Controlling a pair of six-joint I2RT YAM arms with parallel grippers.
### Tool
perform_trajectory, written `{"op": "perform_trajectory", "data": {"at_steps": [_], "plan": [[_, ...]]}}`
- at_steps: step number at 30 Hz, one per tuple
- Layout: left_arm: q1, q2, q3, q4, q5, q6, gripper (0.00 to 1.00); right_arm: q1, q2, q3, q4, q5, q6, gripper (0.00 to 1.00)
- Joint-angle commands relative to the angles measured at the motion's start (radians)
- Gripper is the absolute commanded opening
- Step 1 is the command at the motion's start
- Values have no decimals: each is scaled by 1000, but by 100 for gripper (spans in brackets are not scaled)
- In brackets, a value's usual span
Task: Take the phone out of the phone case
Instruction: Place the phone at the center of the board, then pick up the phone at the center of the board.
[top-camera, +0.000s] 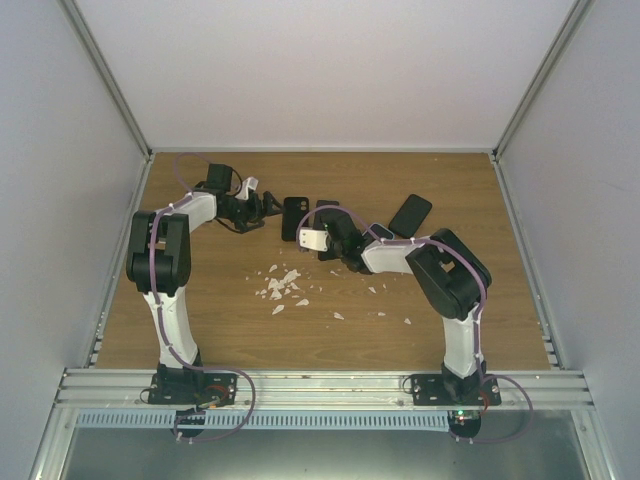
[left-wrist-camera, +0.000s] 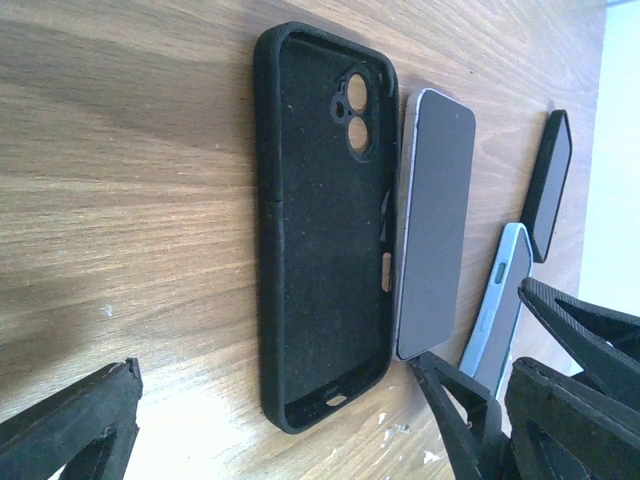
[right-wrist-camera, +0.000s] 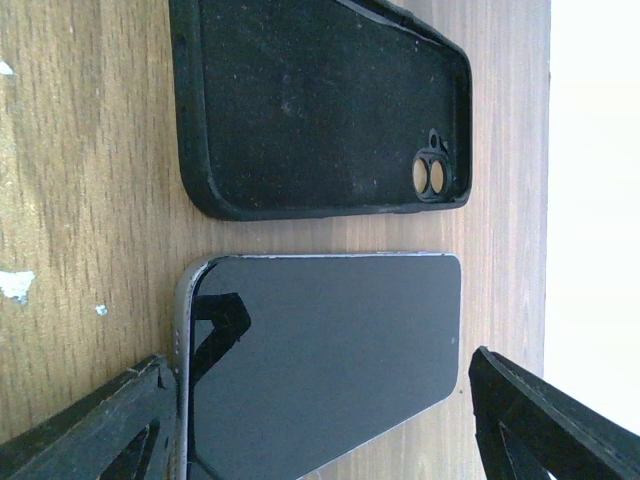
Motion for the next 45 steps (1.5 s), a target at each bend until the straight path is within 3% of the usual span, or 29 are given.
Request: {"op": "perform_trajectory", "data": {"at_steps": [1, 10, 20, 34, 45], "plan": [[8, -78, -6, 52, 38, 23, 99, -14, -9, 59, -82, -17, 33, 82], [5, -225, -43, 127, -16, 85, 99, -28, -194, 195, -296, -171, 268, 99], [-110, -244, 55, 83, -92, 173, 99, -123, -386, 232, -454, -251, 434, 99], [-458, -41, 248, -8, -234, 240, 99, -393, -635, 131, -574, -322, 547, 100], [-581, 112, 313, -35, -267, 247, 99, -514, -720, 78, -618, -369, 596, 100]]}}
